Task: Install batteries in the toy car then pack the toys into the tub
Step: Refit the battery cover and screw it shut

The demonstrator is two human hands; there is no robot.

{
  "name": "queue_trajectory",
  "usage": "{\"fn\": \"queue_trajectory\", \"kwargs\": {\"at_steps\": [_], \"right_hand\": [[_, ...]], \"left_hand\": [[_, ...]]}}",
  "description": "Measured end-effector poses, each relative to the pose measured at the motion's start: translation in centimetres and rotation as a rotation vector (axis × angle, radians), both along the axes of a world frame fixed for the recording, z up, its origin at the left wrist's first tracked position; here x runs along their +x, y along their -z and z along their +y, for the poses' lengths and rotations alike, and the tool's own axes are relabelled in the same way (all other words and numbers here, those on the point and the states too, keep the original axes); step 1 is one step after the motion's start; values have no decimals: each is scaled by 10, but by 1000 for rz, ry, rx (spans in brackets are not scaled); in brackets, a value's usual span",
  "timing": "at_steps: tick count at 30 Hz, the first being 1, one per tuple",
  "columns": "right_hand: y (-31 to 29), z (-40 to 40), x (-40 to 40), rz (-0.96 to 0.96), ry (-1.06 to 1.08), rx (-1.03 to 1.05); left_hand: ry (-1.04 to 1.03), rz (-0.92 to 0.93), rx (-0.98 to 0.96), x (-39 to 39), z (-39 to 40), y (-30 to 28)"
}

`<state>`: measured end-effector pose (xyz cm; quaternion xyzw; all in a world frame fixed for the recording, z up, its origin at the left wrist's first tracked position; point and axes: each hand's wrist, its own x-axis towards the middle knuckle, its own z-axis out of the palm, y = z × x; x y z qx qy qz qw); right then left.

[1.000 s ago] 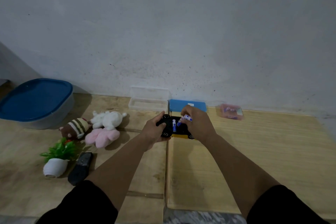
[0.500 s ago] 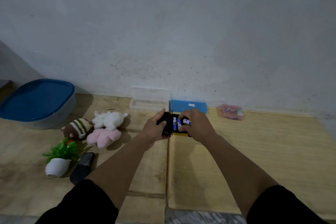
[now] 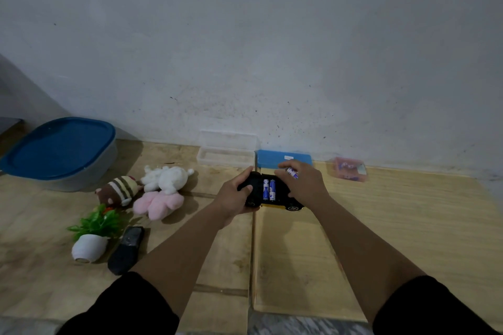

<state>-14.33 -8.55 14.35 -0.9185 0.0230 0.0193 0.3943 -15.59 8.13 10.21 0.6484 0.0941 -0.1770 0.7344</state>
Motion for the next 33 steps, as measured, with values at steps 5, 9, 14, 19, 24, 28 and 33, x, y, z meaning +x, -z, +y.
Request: {"fn": "queue_trajectory", "kwargs": {"at_steps": [5,9,14,19,24,28,33], "right_hand": [[-8,0,6,90,10,155],[-3,-1,5,202,-28,203],[-1,-5,0,92,-81,123],[2,-4,4,14,-74,7],[2,-1,3,-60,-85,-39],[0,5,1,-109,-104,6],[3,7,3,-145,-75,-20]], "left_hand": [[0,4,27,1,3,1],[0,-2,39,2,2,0],[2,-17,46,4,4,-3],[-9,-19,53,5,7,-3],[-5,-20,45,5,8,-3],[2,-23,50,5,8,-3],[-3,-24,50,5,7,-2]]}}
